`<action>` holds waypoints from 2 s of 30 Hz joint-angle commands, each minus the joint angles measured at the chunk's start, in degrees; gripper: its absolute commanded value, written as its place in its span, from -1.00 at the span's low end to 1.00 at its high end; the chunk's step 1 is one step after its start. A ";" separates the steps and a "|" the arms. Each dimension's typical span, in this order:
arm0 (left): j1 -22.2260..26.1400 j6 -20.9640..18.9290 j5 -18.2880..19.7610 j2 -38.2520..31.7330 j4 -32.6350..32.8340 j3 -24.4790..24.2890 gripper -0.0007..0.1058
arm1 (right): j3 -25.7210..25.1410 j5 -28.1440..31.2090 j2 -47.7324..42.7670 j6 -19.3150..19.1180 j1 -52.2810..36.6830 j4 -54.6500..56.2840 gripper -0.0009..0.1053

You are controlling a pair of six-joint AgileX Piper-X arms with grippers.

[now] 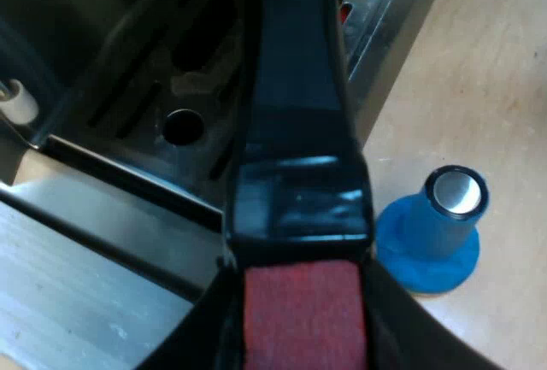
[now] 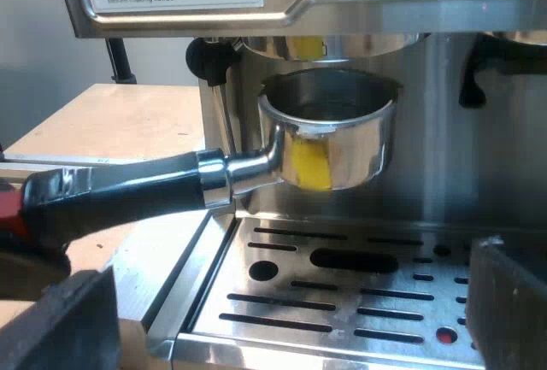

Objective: Put the handle in the coffee machine

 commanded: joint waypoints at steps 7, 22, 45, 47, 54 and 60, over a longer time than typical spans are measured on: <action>0.13 2.97 3.43 3.77 0.08 -3.64 -0.98 | -0.07 -0.03 -0.36 -0.08 -0.23 -0.25 0.59; 0.13 5.37 4.20 7.25 1.64 -6.51 -0.98 | -0.07 -0.03 -0.36 -0.08 -0.23 -0.25 0.59; 0.13 2.74 3.39 7.57 5.52 -9.62 -0.98 | -0.07 -0.03 -0.36 -0.08 -0.23 -0.25 0.59; 0.13 2.47 3.39 7.57 5.24 -9.62 -0.98 | -0.07 -0.03 -0.36 -0.08 -0.23 -0.25 0.59; 0.13 0.39 3.39 7.57 3.99 -9.62 -0.98 | -0.07 -0.03 -0.36 -0.08 -0.23 -0.25 0.59; 0.13 -0.10 3.67 7.57 2.67 -9.62 -0.98 | -0.07 -0.03 -0.36 -0.08 -0.23 -0.25 0.59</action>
